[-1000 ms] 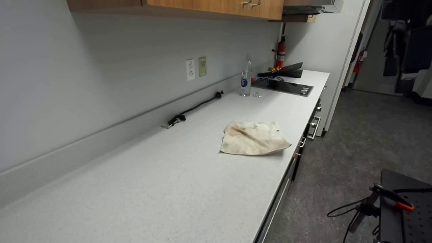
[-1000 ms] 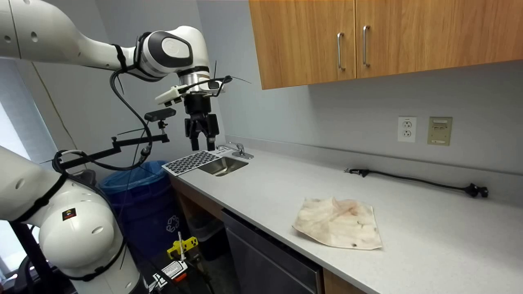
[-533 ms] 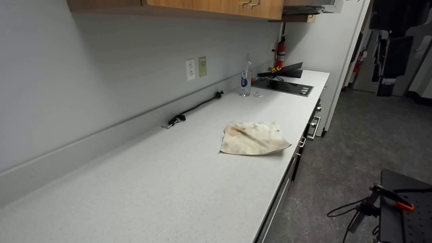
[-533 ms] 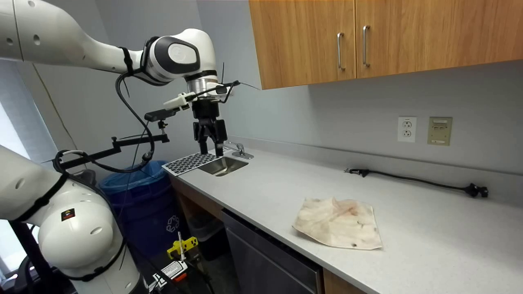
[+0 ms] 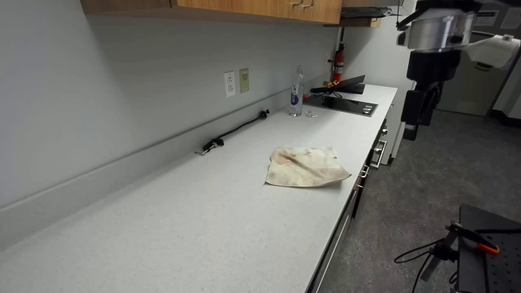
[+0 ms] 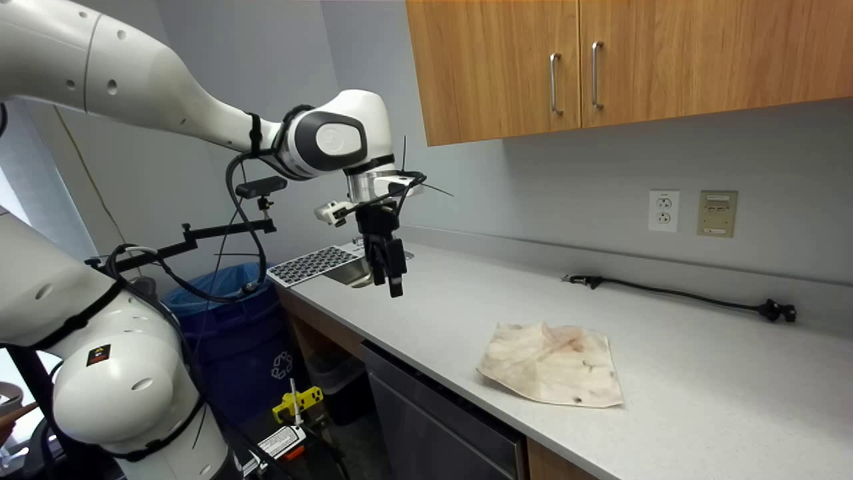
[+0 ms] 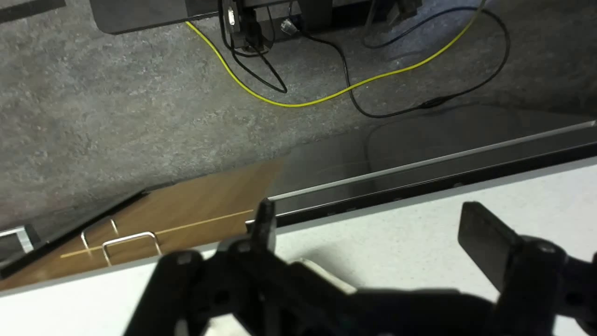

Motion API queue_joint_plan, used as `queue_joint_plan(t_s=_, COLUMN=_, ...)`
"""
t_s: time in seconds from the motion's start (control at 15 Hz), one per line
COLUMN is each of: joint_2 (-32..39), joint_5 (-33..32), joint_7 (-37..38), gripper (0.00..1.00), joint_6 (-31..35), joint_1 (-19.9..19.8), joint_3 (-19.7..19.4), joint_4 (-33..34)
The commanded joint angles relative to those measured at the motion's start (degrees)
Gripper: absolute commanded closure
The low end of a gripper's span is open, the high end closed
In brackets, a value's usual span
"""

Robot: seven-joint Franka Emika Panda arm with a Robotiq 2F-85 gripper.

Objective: Fold the towel

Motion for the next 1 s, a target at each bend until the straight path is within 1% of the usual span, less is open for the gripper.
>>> queue_joint_plan(t_s=0.0, joint_2=5.72, joint_5=-0.57, joint_7=8.01, gripper=0.00, joint_6=5.56, joint_1=-3.02, joint_3=0.18, joint_4=-0.62)
queue_joint_plan(t_s=0.07, joint_2=6.70, joint_5=-0.45, joint_7=9.54, gripper=0.00, joint_6=6.72, joint_1=-3.35, joint_3=0.18, joint_4=-0.73)
queue_joint_plan(t_s=0.13, joint_2=4.68, joint_5=-0.35, joint_7=6.21, gripper=0.00, joint_6=4.52, joint_1=-2.39, joint_3=-0.07, joint_4=-0.96)
queue_joint_plan(t_s=0.33, joint_2=7.00, joint_5=-0.38, joint_7=8.47, gripper=0.00, joint_6=6.02, joint_1=-2.82, joint_3=-0.15, joint_4=-0.95)
queue_joint_plan(t_s=0.73, joint_2=7.04, joint_5=-0.37, joint_7=8.84, gripper=0.00, joint_6=6.02, joint_1=-2.84, joint_3=-0.13, joint_4=-0.82)
queue_joint_plan(t_s=0.93, joint_2=10.60, joint_5=3.00, joint_7=9.55, gripper=0.00, joint_6=9.11, joint_1=-3.36, joint_3=-1.56, joint_4=0.23)
